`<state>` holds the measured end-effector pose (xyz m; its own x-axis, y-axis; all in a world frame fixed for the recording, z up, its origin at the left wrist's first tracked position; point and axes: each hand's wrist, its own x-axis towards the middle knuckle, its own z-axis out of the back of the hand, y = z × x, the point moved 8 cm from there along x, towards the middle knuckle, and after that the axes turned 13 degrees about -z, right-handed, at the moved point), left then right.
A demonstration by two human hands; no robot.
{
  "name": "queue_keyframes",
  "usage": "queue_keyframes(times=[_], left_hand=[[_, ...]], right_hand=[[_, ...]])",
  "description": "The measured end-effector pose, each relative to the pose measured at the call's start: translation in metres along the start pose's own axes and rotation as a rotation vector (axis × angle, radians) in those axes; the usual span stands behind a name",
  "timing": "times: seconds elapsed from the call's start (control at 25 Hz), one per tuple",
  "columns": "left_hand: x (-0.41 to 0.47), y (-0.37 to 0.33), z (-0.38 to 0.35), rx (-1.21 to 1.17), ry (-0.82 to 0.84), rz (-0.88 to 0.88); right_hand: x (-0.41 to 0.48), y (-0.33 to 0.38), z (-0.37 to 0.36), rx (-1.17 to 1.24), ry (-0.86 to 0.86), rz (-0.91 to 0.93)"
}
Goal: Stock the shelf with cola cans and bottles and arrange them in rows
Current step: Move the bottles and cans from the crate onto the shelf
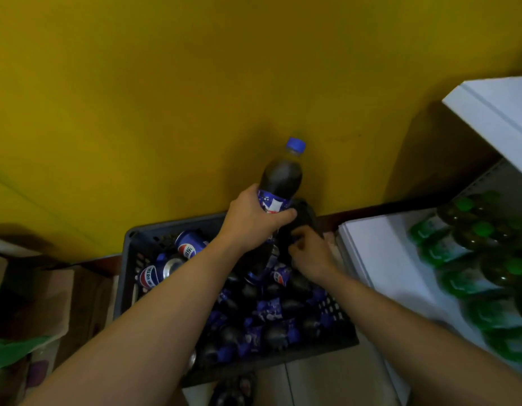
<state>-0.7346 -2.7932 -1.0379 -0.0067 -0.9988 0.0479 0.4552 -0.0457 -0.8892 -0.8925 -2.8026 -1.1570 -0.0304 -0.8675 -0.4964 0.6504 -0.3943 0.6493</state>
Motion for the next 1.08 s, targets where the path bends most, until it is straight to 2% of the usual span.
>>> queue_keyframes(times=[0.12,0.28,0.36,0.44,0.56,0.68,0.76,0.92,1.08], left_hand=[[0.002,0.004,-0.011,-0.008,0.065,0.07],[0.005,0.001,-0.011,-0.006,0.064,0.065],[0.009,-0.004,-0.005,-0.017,0.064,0.024],[0.013,-0.011,0.002,-0.023,0.069,-0.028],[0.017,-0.02,0.008,0.026,0.012,-0.088],[0.018,-0.039,0.002,0.029,-0.064,-0.126],[0.018,-0.062,-0.001,-0.038,-0.103,-0.177],[0.018,-0.11,0.011,-0.091,-0.178,-0.354],[0.008,-0.154,0.001,-0.327,-0.238,-0.444]], right_hand=[[0.021,-0.05,-0.073,-0.385,0.141,-0.043],[0.045,-0.098,-0.104,-0.895,0.143,-0.077],[0.049,-0.105,-0.105,-0.966,0.15,-0.051],[0.049,-0.1,-0.105,-0.756,0.238,-0.125],[0.049,-0.085,-0.095,-0.191,0.333,-0.421],[0.035,-0.068,-0.069,0.048,0.39,-0.527],[0.02,-0.047,-0.038,0.107,0.354,-0.462],[-0.02,0.022,0.049,0.318,0.202,-0.22],[-0.094,0.078,0.162,0.41,0.014,-0.043]])
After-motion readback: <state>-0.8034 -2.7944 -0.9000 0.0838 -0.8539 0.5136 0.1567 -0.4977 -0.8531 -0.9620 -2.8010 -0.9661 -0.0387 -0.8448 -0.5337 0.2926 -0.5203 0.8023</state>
